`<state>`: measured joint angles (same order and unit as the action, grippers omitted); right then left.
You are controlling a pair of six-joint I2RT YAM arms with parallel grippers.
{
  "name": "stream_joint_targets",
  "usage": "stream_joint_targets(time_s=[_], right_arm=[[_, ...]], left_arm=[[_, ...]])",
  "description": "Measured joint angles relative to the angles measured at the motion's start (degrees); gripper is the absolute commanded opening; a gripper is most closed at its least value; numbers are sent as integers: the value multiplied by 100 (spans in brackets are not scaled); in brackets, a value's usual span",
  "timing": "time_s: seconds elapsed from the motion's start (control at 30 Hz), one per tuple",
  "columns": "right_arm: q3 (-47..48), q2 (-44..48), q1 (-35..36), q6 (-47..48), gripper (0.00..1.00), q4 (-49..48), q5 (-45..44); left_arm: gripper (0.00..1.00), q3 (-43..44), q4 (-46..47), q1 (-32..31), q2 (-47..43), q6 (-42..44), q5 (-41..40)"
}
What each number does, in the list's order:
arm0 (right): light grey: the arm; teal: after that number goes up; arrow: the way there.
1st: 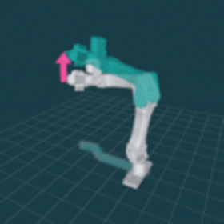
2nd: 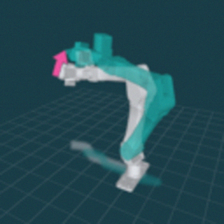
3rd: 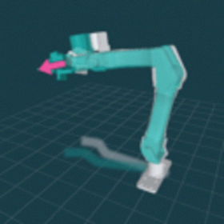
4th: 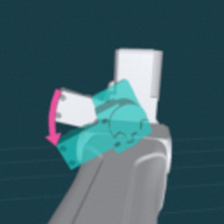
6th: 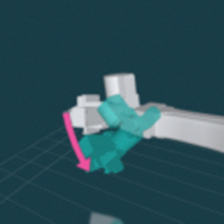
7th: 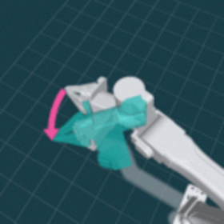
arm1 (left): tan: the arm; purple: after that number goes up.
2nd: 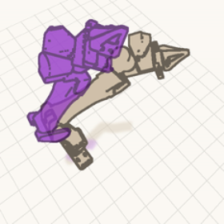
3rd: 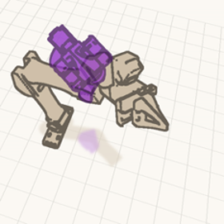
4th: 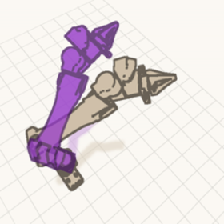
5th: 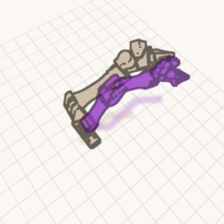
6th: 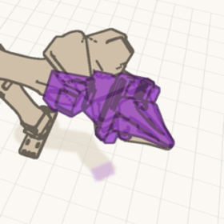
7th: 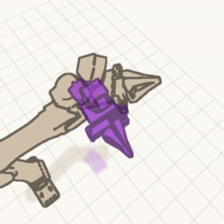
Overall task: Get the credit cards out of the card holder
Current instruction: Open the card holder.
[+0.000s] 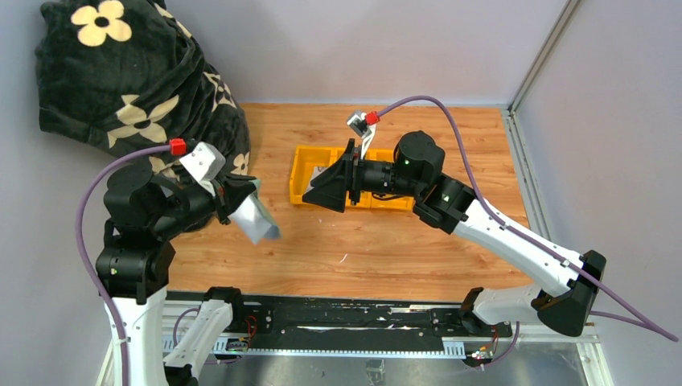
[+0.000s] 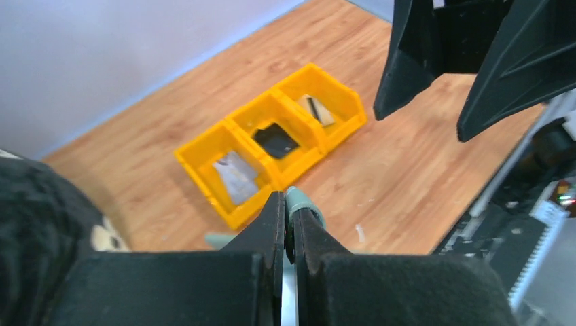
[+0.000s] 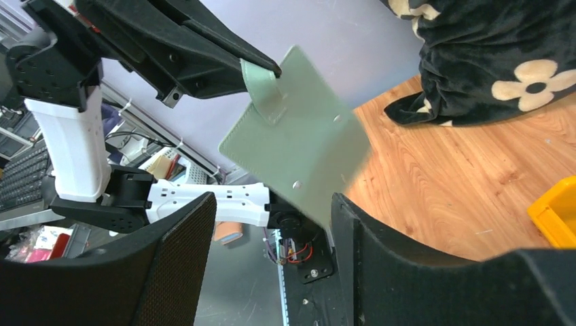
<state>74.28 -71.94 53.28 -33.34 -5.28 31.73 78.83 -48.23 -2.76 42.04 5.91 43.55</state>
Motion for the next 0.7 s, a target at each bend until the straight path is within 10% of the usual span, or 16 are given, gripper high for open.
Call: stream_joint_targets(time_s=[0.33,0.7], right_arm=[[9,4,-11,455,78,315,17],[-92,42,1517,2168,80,568,-1587]], left_arm=[[0,229,-616,-2,13,1213,-603],[0,273,-776,-2,33,378,-664]])
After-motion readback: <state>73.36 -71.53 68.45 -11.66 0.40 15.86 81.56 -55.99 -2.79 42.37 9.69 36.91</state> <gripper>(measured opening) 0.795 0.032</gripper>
